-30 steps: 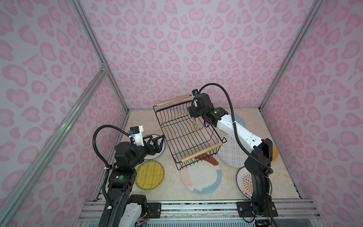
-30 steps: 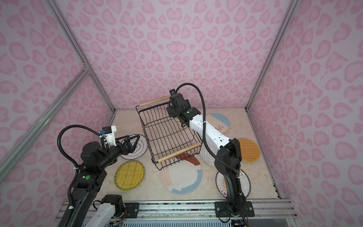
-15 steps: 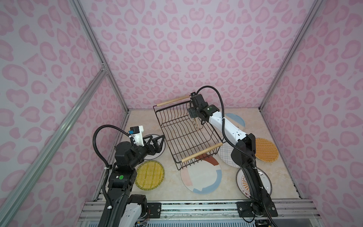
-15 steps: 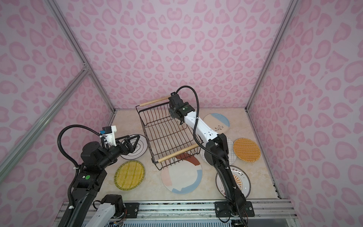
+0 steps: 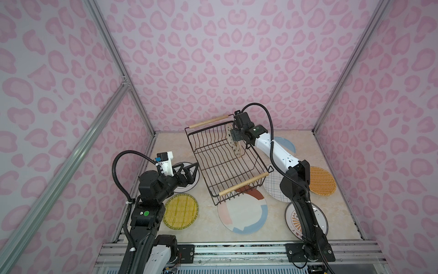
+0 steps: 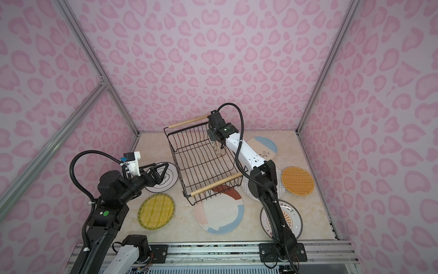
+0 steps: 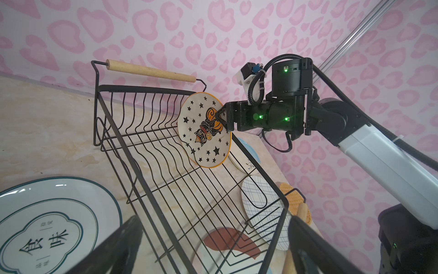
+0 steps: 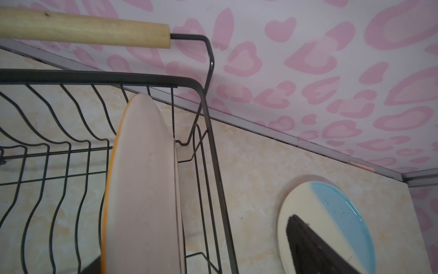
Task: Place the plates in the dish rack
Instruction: 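Withdraw the right gripper from the rack while the left gripper moves toward the white plate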
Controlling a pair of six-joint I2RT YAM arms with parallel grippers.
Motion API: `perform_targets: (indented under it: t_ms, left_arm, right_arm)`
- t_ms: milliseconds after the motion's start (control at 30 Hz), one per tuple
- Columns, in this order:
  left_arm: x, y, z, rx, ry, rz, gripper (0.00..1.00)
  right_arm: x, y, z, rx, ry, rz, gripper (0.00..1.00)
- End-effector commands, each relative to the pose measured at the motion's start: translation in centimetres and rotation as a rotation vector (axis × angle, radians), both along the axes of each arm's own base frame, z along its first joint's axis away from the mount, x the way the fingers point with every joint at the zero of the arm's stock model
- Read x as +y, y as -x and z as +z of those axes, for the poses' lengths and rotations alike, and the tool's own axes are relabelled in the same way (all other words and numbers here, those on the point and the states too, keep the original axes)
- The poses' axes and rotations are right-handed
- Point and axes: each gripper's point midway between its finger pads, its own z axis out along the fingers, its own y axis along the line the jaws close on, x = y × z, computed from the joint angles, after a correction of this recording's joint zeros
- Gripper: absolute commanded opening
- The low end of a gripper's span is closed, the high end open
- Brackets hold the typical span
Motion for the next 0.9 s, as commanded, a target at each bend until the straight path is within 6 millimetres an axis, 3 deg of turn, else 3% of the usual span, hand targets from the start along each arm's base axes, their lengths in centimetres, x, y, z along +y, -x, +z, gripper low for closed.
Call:
perform_targets:
  t_ms: [0, 167, 367, 633, 733, 867]
  left_arm:
    - [-0.2, -0.1, 0.8, -0.038, 0.008, -0.01, 0.98]
    - [-0.1, 0.0, 0.9, -0.039, 0.01, -0.01, 0.98]
    - [-0.1, -0.1, 0.8, -0.036, 0.012, -0.008, 0.98]
    - [0.0, -0.2, 0.8, -0.035, 0.014, -0.006, 0.98]
    - [0.0, -0.2, 0.7, -0.031, 0.014, -0.004, 0.98]
    - [0.1, -0.4, 0.4, -0.02, 0.013, 0.002, 0.98]
  right_arm:
    - [-0.1, -0.3, -1.4, 0.03, -0.006, -0.004, 0.9]
    - [0.5, 0.3, -0.8, 0.023, 0.007, 0.014, 0.89]
    - [2.6, 1.3, 1.8, -0.022, -0.029, 0.065, 0.91]
    - [2.7, 2.0, 4.3, -0.034, -0.085, 0.068, 0.91]
    - [2.6, 3.4, 6.6, -0.056, -0.113, 0.068, 0.9]
    - [2.5, 6.7, 9.3, -0.077, -0.172, 0.094, 0.91]
